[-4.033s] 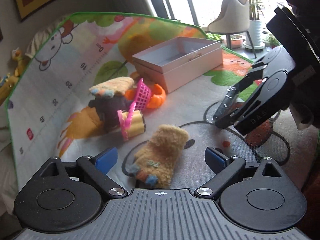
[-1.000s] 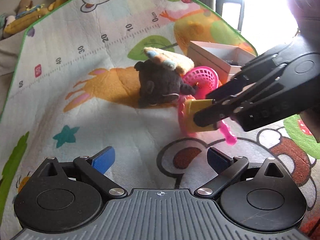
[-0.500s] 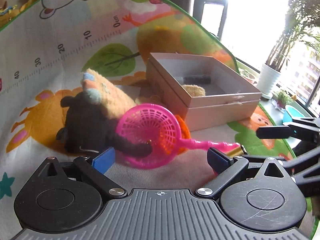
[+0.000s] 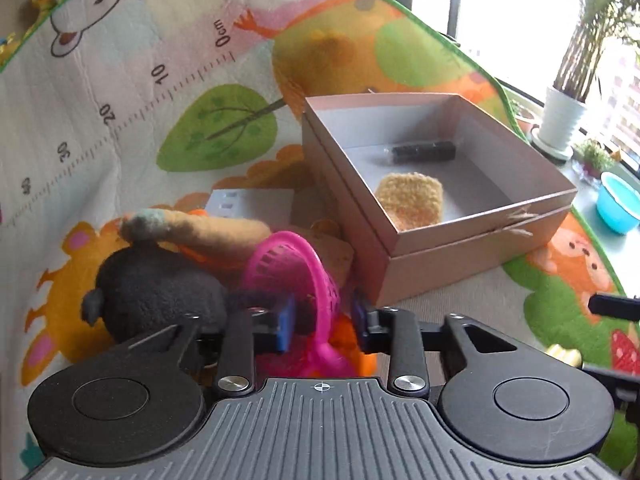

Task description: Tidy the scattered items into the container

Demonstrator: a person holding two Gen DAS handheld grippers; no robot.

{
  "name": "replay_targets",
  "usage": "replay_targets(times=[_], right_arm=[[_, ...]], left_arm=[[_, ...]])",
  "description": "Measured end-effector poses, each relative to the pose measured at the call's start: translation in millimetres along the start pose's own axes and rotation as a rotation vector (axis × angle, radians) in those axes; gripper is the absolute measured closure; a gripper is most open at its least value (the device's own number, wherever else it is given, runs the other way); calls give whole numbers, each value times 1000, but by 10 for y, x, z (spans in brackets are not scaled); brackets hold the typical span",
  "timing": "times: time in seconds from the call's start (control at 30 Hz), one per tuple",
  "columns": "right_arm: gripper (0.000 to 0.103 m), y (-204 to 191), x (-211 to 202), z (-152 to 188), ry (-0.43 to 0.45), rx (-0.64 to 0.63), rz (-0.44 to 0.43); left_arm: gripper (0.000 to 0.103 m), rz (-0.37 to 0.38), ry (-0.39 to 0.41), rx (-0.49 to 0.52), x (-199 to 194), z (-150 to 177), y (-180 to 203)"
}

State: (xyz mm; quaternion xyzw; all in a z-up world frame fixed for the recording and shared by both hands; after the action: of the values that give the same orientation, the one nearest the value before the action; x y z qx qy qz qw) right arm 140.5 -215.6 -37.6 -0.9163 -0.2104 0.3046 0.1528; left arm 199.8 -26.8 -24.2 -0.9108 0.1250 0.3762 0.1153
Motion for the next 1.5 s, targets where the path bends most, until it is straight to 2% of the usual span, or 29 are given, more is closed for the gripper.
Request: replay_targets(times=[0.2, 0.3, 0.4, 0.5, 0.53, 0.57, 0.6, 0.67, 0.83, 0.9, 1.0, 1.07, 1.13, 1.2, 1.27, 1.3, 1.37, 1.4, 1.5], right_arm=[[0, 24, -11, 23, 4, 14, 5], [0, 7, -20, 32, 8, 5, 10], [0, 2, -15, 32, 7, 5, 13], [0, 17, -7, 28, 5, 16, 13], [0, 19, -6, 29, 5, 20, 13], [0, 21, -5, 29, 4, 22, 12], [0, 22, -3, 29, 4, 23, 12], [0, 25, -5, 30, 4, 25, 12], [0, 25, -19, 24, 13, 23, 23], [0, 14, -42, 27, 10, 2, 45], [0, -27, -84, 86, -41, -137, 114], [0, 19, -168, 87, -32, -217, 205], [0, 59, -245, 58, -17, -244, 254], [0, -6, -280, 27, -9, -260, 234], [0, -190, -261, 21, -5, -302, 172], [1, -302, -229, 32, -4, -336, 148], [9, -537, -119, 81, -11, -428, 124], [10, -629, -50, 114, -21, -469, 119], [14, -745, 174, 186, -67, -494, 114]], left_arm=[[88, 2, -12, 103, -482, 308, 125], [88, 94, -28, 52, -730, 501, 271], [84, 156, 7, 29, -942, 569, 397], [65, 190, 18, 34, -1057, 633, 477], [53, 189, 20, 36, -1072, 649, 485], [43, 177, 25, 40, -1075, 661, 482], [38, 155, 29, 45, -1065, 670, 471], [19, 106, 36, 47, -1019, 692, 425], [10, 131, 27, -56, -820, 690, 362], [10, 85, 41, -82, -714, 640, 294], [20, -1, 67, -50, -620, 530, 149], [19, -39, 67, -37, -609, 492, 21], [15, -83, 66, -37, -615, 506, -125], [13, -141, 67, -35, -627, 575, -285], [10, -156, 62, -66, -637, 664, -391], [10, -147, 55, -94, -643, 710, -432], [9, -115, 42, -144, -658, 787, -476], [9, -99, 41, -162, -677, 818, -484], [8, -73, 56, -187, -776, 867, -492]])
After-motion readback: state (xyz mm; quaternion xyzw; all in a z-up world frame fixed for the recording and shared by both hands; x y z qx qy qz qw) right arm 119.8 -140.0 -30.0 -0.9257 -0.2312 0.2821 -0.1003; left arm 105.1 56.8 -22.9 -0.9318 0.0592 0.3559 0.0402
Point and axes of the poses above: each gripper's, at about its wrist camera, not at the fingertips, and x roughly the way its jaws point, y to its right, z to its underside, the point moved 10 cm from there along x, roughly the way its jaws point, and after that the axes turned 4 degrees about -z, right-handed, at the moved point
